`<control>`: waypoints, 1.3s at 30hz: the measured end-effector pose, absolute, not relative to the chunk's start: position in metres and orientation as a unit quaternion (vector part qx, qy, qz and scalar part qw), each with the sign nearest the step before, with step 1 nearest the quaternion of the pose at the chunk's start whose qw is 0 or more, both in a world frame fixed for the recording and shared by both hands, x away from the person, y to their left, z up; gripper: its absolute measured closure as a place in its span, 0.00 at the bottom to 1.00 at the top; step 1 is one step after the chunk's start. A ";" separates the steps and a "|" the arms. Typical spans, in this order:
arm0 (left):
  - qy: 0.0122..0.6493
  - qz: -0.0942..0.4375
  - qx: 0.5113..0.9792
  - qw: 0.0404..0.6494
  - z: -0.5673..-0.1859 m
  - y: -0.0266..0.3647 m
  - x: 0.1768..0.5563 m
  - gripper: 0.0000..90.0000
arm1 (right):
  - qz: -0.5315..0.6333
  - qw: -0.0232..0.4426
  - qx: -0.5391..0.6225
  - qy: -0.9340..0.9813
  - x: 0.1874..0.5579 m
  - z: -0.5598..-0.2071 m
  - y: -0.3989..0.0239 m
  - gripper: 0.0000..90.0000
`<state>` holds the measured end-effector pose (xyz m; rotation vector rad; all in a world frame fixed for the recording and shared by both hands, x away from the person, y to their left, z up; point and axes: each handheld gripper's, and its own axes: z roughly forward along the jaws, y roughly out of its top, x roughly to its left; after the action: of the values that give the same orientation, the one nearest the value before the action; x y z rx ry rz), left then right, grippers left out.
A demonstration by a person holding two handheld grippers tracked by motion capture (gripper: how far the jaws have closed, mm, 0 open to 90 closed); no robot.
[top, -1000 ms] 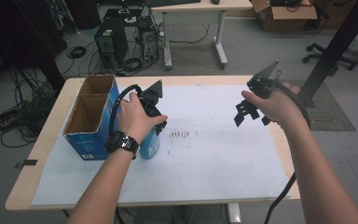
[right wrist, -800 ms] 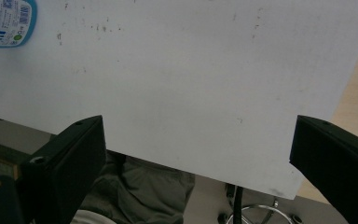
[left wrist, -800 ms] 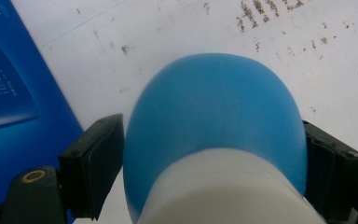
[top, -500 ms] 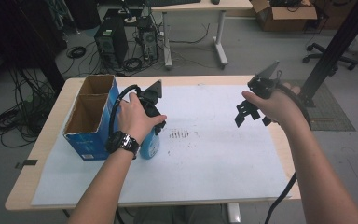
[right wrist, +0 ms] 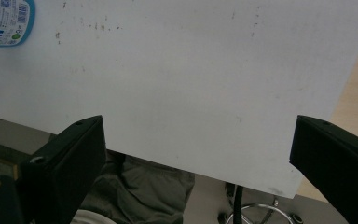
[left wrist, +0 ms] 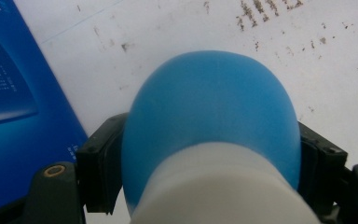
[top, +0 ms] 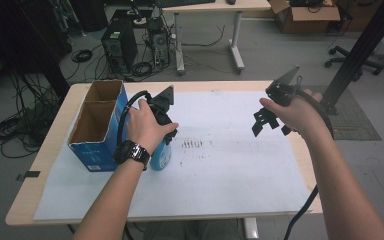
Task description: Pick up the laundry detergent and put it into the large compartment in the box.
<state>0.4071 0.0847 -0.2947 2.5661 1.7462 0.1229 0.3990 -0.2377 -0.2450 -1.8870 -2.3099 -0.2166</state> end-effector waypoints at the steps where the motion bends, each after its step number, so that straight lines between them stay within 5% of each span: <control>1: 0.562 0.041 0.826 0.018 -0.295 0.085 0.407 0.29 | -0.073 0.075 -0.629 -0.770 0.399 -0.245 -0.238 0.04; 20: 0.565 0.036 0.824 0.017 -0.291 0.087 0.406 0.40 | -0.073 0.075 -0.629 -0.770 0.398 -0.244 -0.237 0.04; 39: 0.559 0.024 0.828 0.011 -0.278 0.083 0.409 0.41 | -0.074 0.073 -0.628 -0.771 0.397 -0.238 -0.239 0.04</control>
<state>0.4095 0.0833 -0.2780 2.5846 1.7452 0.0740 0.3974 -0.2392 -0.2383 -1.8876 -2.3153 -0.2210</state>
